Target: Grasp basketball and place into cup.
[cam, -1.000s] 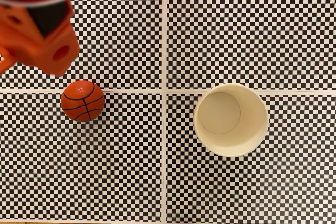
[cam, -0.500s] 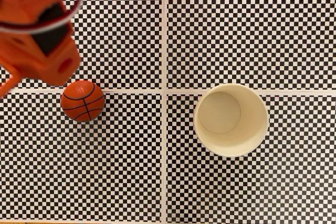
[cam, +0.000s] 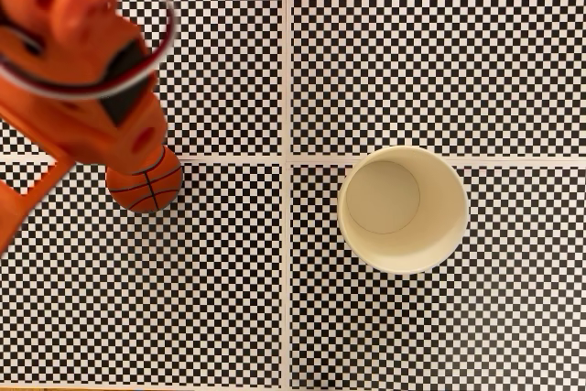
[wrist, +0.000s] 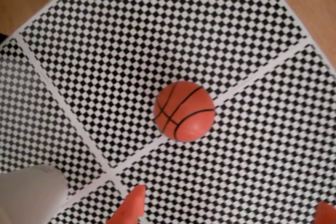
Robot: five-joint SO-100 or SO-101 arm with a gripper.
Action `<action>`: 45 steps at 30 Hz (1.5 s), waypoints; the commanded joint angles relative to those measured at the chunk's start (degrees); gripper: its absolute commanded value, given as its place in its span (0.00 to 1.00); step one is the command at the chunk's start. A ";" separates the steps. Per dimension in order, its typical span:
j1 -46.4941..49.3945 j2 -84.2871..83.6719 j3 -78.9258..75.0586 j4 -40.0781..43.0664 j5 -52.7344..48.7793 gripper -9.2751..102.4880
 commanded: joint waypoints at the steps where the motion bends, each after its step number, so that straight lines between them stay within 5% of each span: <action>1: -0.88 -0.26 -0.44 -1.58 0.97 0.49; 13: -3.52 -3.25 -0.53 -5.80 3.43 0.56; 45: -2.90 -12.22 0.00 -9.40 5.01 0.53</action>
